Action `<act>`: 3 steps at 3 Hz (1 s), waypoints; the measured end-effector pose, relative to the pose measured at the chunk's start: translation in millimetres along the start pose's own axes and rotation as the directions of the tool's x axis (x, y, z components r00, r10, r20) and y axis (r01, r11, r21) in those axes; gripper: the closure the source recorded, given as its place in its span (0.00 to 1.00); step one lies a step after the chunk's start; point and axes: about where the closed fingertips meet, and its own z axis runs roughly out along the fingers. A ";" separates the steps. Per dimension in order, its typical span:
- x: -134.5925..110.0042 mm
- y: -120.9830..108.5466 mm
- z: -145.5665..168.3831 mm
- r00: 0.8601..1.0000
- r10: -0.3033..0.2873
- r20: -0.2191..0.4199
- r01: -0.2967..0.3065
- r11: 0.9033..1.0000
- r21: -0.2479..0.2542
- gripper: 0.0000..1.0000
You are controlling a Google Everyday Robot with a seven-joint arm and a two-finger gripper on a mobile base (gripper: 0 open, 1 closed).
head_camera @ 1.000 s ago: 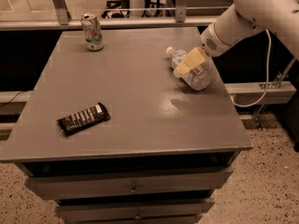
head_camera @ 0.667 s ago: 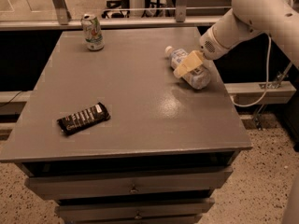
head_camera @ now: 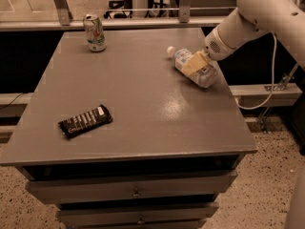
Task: Pick blue plastic bottle
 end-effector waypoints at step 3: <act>-22.9 17.9 -25.5 0.994 -0.075 0.083 0.081 0.995 -0.062 1.00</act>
Offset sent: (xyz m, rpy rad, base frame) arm -0.0258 0.0380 0.0860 0.1938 -0.1197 0.2691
